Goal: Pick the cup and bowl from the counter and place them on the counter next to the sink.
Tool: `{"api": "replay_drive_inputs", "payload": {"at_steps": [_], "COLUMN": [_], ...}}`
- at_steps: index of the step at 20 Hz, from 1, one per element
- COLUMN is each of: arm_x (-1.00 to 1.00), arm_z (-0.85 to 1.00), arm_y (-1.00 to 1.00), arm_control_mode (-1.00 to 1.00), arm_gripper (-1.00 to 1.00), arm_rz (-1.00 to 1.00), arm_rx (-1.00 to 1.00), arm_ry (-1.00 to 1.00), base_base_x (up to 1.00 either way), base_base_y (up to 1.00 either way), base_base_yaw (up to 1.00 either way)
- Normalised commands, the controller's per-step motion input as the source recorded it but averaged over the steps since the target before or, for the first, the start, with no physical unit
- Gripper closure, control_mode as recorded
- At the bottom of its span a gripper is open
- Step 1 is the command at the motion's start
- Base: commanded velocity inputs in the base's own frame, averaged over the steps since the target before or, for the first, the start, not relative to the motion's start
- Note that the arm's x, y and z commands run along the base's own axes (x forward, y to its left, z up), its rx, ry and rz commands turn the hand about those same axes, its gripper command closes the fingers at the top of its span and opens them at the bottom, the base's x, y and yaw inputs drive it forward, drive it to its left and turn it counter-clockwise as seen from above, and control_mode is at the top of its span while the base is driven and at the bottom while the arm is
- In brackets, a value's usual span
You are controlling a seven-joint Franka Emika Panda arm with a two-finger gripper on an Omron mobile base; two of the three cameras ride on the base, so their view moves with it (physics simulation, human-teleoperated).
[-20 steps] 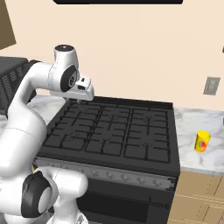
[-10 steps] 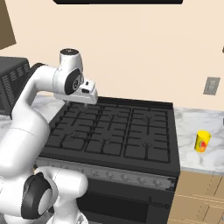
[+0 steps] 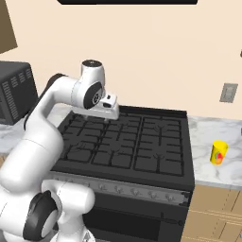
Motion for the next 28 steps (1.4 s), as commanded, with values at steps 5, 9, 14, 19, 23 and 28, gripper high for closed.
{"api": "replay_drive_inputs", "payload": {"at_steps": [5,9,14,19,23,28], "arm_x": [0.00,0.00,0.00,0.00,0.00,0.00], "arm_z": [-0.11,-0.09,-0.02,0.00,0.00,0.00], "arm_y": [-0.42,-0.46,-0.52,-0.53,-0.54,-0.59], "arm_control_mode": [-1.00,-1.00,-1.00,-1.00,-1.00,-1.00], "arm_gripper": [-1.00,-1.00,-1.00,-1.00,-1.00,-1.00], "arm_rz": [-0.07,-0.10,-0.09,-0.11,-0.14,-0.14], "arm_rx": [0.00,0.00,0.00,0.00,0.00,0.00], "arm_ry": [0.08,0.09,0.07,0.04,0.04,0.02], "base_base_x": [0.00,0.00,0.00,0.00,0.00,0.00], "base_base_y": [0.00,0.00,0.00,0.00,0.00,0.00], "base_base_yaw": [0.00,0.00,0.00,0.00,0.00,0.00]}}
